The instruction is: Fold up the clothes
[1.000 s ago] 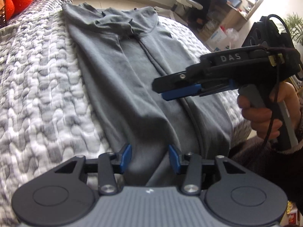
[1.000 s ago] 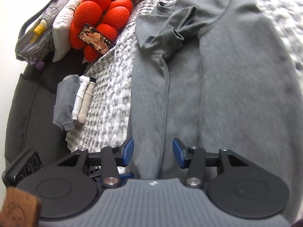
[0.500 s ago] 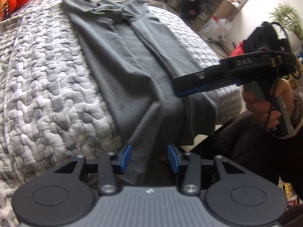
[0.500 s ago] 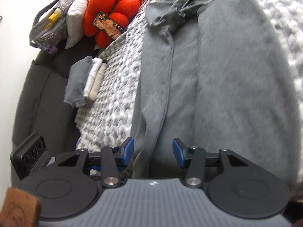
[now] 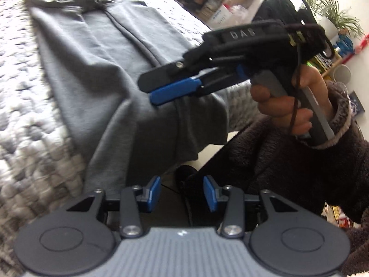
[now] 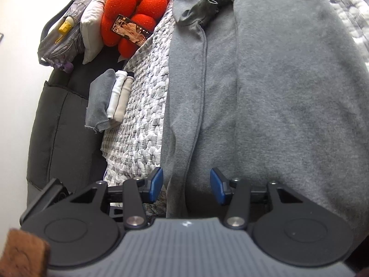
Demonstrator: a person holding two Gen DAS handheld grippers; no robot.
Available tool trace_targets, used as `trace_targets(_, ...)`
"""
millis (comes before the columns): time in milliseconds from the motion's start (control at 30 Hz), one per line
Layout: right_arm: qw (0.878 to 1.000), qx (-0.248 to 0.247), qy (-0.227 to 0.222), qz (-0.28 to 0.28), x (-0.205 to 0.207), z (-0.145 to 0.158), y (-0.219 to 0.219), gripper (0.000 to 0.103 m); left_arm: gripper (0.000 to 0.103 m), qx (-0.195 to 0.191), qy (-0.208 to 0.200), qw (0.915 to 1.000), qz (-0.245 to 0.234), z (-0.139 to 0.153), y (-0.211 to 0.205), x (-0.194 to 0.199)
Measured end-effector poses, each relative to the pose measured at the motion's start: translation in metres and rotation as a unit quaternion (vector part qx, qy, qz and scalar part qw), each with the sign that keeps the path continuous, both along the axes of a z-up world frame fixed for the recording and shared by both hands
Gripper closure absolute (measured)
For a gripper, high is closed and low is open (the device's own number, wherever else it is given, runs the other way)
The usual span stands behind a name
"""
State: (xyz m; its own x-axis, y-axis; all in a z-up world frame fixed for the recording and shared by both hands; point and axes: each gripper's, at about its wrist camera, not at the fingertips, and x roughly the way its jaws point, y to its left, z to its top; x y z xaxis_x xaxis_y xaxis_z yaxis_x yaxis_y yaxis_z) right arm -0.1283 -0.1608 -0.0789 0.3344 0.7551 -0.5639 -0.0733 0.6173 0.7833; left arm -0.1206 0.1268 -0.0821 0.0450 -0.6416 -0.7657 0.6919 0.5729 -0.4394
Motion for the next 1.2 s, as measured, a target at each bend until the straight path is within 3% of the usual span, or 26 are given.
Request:
trace_targets(100, 1.0, 0.004, 0.001, 0.0, -0.002, -0.001, -0.002, 0.053, 0.062, -0.034, 0.003, 0.9994, -0.002, 0.005, 0.005, 0.001)
trace_targets(200, 1.0, 0.007, 0.002, 0.0, -0.003, -0.001, -0.003, 0.053, 0.062, -0.082, 0.002, 0.9962, 0.028, 0.016, 0.025, 0.006)
trace_targets(333, 1.0, 0.014, 0.008, -0.005, -0.003, -0.003, -0.005, 0.053, 0.062, -0.094, -0.017, 0.9924, 0.078, 0.03, 0.049, 0.008)
trace_targets(533, 0.999, 0.029, 0.017, -0.011, 0.0, -0.005, -0.006, 0.053, 0.061, -0.057, -0.034, 0.9912, 0.115, 0.042, 0.075, 0.016)
trace_targets(700, 0.999, 0.031, 0.017, -0.009, 0.002, -0.006, -0.003, 0.053, 0.061, -0.018, -0.037, 0.994, 0.102, 0.034, 0.065, 0.026)
trace_targets(867, 0.999, 0.035, 0.02, -0.007, 0.002, -0.007, -0.002, 0.053, 0.061, -0.022, -0.028, 0.995, 0.094, 0.028, 0.062, 0.039)
trace_targets(1067, 0.999, 0.04, 0.023, -0.007, 0.001, -0.008, -0.003, 0.054, 0.061, 0.018, 0.002, 0.9976, 0.066, 0.01, 0.047, 0.044)
trace_targets(1200, 0.999, 0.04, 0.026, -0.005, 0.001, -0.009, -0.002, 0.054, 0.061, 0.024, 0.001, 0.9991, 0.034, 0.007, 0.039, 0.035)
